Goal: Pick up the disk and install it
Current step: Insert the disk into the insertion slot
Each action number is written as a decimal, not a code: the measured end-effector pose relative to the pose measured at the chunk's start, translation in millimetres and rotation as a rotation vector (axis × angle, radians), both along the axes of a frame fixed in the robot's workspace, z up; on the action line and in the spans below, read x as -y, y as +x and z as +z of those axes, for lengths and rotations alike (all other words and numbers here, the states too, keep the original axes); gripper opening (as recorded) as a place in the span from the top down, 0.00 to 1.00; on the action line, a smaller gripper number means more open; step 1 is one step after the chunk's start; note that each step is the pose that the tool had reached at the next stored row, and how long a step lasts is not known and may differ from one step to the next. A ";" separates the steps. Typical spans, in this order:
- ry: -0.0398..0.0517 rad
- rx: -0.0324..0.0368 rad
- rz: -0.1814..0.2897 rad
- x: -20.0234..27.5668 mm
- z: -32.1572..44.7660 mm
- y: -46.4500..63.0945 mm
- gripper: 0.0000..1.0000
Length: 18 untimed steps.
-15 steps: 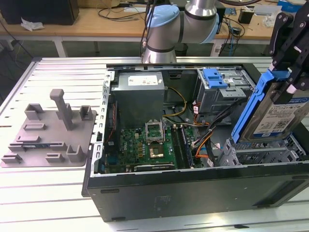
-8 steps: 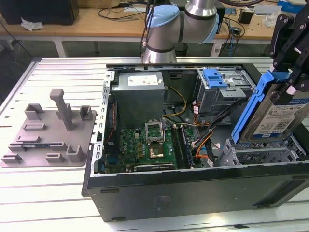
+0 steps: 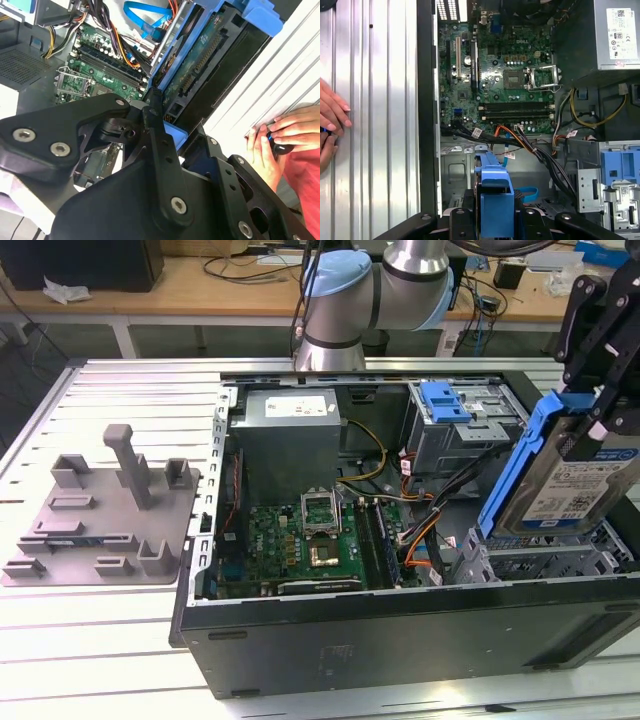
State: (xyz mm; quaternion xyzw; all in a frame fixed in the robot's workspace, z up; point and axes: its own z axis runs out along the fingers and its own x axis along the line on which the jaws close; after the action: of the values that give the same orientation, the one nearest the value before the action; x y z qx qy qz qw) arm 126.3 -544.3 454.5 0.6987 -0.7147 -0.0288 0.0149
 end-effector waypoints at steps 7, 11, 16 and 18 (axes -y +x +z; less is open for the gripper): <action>0.0000 0.0000 0.000 -0.5 0.0 0.0 0.63; -0.0001 -0.0001 0.009 -0.5 -0.1 0.0 0.63; 0.0000 0.0000 0.022 -0.5 -0.6 0.0 0.63; -0.0002 0.0000 0.024 -0.5 -1.1 0.0 0.63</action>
State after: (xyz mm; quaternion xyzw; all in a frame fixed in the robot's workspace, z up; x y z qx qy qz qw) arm 126.3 -543.8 453.4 0.7074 -0.7061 -0.0285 0.0153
